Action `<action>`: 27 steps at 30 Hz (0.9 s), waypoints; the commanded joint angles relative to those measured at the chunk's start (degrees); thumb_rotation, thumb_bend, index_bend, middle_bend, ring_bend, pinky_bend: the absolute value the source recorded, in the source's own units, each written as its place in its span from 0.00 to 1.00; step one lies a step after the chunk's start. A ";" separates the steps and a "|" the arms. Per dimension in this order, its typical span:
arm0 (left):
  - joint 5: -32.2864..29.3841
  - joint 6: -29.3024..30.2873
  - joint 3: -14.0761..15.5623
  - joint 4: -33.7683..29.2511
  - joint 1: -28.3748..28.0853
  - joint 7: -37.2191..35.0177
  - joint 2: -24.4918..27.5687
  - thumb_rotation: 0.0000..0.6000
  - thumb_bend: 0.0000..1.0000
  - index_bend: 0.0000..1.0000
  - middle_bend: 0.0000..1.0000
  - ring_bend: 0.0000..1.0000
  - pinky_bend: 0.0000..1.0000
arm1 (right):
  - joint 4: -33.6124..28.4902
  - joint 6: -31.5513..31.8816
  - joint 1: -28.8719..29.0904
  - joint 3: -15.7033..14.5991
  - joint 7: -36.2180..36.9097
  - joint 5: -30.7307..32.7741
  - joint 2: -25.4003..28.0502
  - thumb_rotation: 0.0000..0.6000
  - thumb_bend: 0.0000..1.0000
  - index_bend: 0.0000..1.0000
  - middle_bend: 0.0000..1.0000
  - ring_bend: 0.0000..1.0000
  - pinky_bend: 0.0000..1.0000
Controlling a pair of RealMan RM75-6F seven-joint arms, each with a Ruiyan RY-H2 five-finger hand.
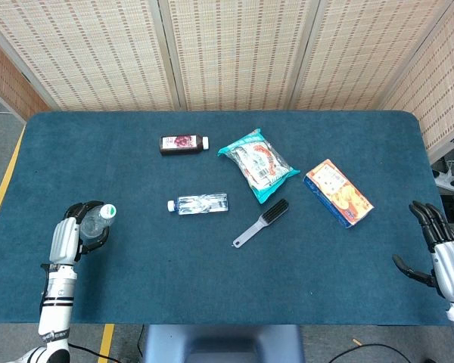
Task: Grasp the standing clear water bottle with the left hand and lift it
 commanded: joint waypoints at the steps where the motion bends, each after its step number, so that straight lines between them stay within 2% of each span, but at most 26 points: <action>1: 1.82 2.07 -1.48 -4.54 -0.74 1.94 1.53 1.00 0.46 0.47 0.41 0.31 0.14 | 0.01 0.02 0.00 -0.07 0.00 -0.13 0.00 1.00 0.16 0.00 0.03 0.00 0.21; 5: 1.80 2.72 -1.47 -6.89 -0.39 3.31 2.75 1.00 0.46 0.47 0.41 0.31 0.15 | 0.04 0.14 -0.02 -0.18 -0.02 -0.39 -0.03 1.00 0.16 0.00 0.03 0.00 0.21; 9: -0.91 1.16 -0.56 -3.91 0.38 1.77 1.91 1.00 0.46 0.47 0.41 0.30 0.15 | 0.09 -0.01 0.06 -0.14 -0.15 -0.24 -0.14 1.00 0.16 0.00 0.03 0.00 0.21; 13: -3.88 -2.03 -0.45 0.42 0.74 -3.92 0.11 1.00 0.46 0.46 0.40 0.30 0.15 | 0.09 -0.44 0.23 -0.17 -0.51 -0.13 -0.23 1.00 0.16 0.00 0.03 0.00 0.21; 16: -4.98 -4.94 -0.80 3.35 0.71 -10.42 -1.07 1.00 0.46 0.37 0.35 0.26 0.15 | 0.10 -0.81 0.39 -0.04 -0.49 0.22 -0.22 1.00 0.16 0.00 0.03 0.00 0.21; 19: -4.86 -5.48 -0.90 4.24 0.64 -12.08 -1.38 1.00 0.46 0.30 0.31 0.23 0.15 | 0.05 -0.89 0.42 0.00 -0.43 0.34 -0.17 1.00 0.16 0.00 0.03 0.00 0.21; 21: -4.40 -6.24 -0.80 5.17 0.65 -14.74 -1.88 1.00 0.46 0.21 0.27 0.20 0.15 | -0.02 -0.79 0.40 0.19 -0.21 0.62 -0.07 1.00 0.16 0.00 0.03 0.00 0.21; 23: -4.21 -7.12 -0.95 4.43 0.83 -17.82 -1.61 1.00 0.46 0.13 0.22 0.18 0.14 | 0.00 -0.54 0.32 0.19 -0.10 0.50 -0.06 1.00 0.16 0.00 0.03 0.00 0.21; 27: -4.03 -8.10 -0.91 3.75 1.00 -19.58 -0.72 1.00 0.45 0.02 0.14 0.12 0.13 | 0.02 -0.52 0.29 -0.01 -0.16 0.20 -0.08 1.00 0.16 0.00 0.03 0.00 0.21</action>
